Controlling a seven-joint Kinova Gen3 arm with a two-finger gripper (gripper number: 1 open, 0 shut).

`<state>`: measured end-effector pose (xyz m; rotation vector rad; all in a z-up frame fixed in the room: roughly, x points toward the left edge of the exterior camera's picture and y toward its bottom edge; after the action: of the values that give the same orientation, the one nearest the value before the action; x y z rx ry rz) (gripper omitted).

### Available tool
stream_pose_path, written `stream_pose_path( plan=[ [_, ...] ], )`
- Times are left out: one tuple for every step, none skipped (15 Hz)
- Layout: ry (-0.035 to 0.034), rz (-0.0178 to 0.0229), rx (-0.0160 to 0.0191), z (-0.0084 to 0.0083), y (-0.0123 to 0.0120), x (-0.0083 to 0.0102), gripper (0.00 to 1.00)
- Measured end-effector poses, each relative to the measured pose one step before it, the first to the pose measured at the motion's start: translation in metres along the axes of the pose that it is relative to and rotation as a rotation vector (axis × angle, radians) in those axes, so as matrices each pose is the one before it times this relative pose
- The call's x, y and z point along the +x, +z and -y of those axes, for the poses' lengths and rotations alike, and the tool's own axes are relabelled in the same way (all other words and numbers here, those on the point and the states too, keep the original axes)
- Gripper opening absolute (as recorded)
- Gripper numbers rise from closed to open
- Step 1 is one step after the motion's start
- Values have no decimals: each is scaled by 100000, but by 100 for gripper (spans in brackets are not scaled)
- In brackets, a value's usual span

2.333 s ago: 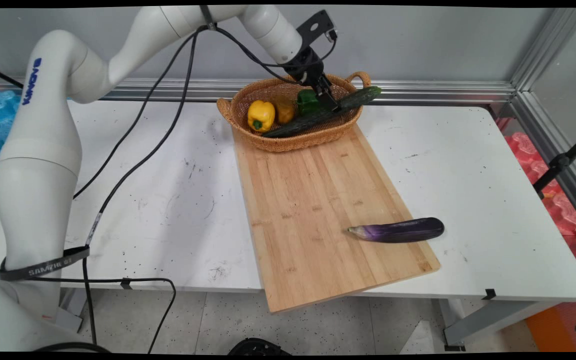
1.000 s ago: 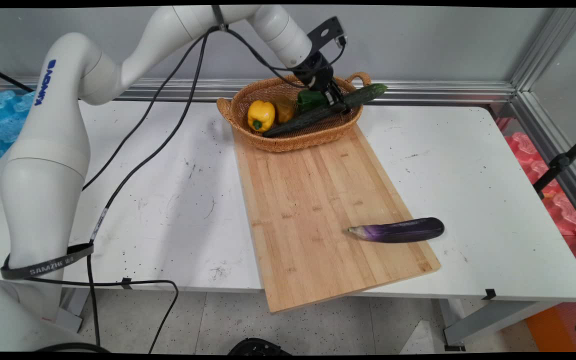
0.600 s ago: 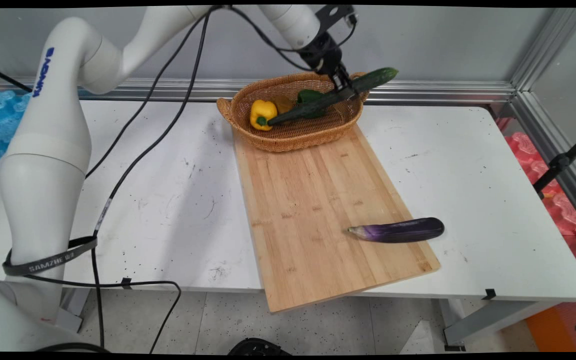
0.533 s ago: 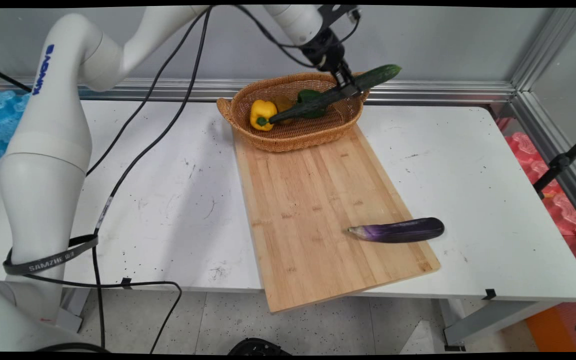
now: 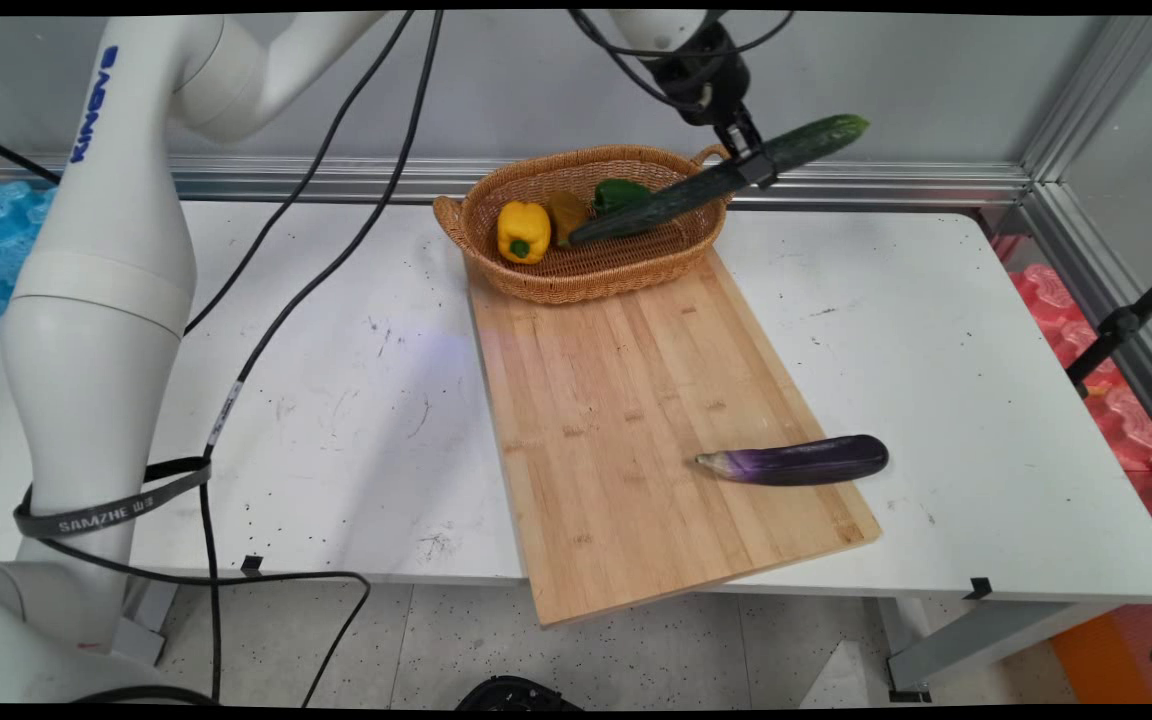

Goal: Place the picked object on the cutting board

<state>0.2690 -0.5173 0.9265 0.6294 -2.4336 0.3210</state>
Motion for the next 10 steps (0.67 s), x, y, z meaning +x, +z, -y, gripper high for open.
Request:
stream_pose_path(
  plan=[
    [-515,445,-802,-708,-55,340,0],
    [-518,593,-874,-911,-38,345,0],
    [-398,694,-730,-975,25,282,0],
    [-576,1066,-684,-1333,88,262,0],
    [-622,766,-433,-938,105,147,0],
    [-489,522,-268,-611,72,40,0],
    [-858,715,-429,-890,122,29,0],
    [-1238,815,-568,-1043,161,-70,0],
    [-1569,790,-634,-977,189,-190,0],
    [-1306,737,-596,-865,192,-236,0]
  ],
)
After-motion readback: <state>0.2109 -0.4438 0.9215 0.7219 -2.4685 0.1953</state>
